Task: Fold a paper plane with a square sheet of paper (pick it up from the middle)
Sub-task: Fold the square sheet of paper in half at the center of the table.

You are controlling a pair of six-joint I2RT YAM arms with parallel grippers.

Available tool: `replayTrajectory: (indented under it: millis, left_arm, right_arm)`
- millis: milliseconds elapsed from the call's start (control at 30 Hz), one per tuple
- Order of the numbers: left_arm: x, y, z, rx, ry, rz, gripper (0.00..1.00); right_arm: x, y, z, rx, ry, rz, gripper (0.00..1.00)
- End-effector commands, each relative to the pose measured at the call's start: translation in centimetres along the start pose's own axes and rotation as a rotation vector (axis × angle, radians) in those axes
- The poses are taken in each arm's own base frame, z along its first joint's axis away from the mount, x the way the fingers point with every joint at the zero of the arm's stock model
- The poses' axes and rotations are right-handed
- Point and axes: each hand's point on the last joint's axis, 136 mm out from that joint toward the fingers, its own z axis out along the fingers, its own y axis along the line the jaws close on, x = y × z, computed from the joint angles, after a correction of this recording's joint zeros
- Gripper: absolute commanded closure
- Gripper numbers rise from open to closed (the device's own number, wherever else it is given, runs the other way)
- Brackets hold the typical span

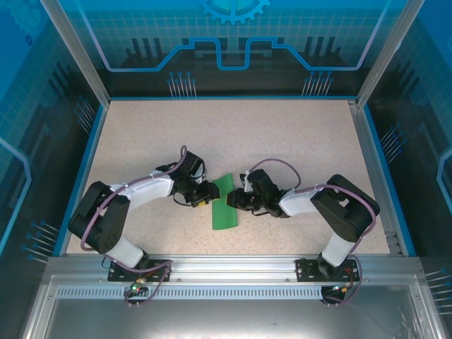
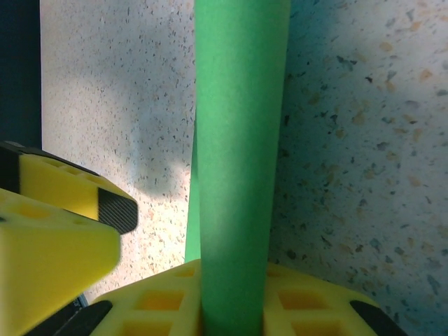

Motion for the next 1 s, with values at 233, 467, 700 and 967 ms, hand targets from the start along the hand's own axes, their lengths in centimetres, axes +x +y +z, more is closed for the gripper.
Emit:
replayTrajectory:
  millis: [233,467,700,967]
  left_arm:
    - [0.3,0.2,2.6,-0.059,0.03,0.049,0.71]
    - [0.9,1.2,3.9,-0.096,0.062,0.056,0.74]
    - [0.7,1.4,4.3,-0.117,0.072,0.062,0.75]
    - [0.8,1.0,4.8,-0.111,0.081,0.073,0.74]
  right_arm:
    - [0.1,-0.8,0.0,-0.01,-0.001,0.031,0.76]
    - [-0.2,-0.7,-0.3,0.002,-0.007,0.021,0.72]
    - [-0.9,-0.9,-1.4,0.085,-0.015,-0.018,0.62]
    - [-1.0,-3.3,-3.2,0.255,0.003,-0.05,0.54]
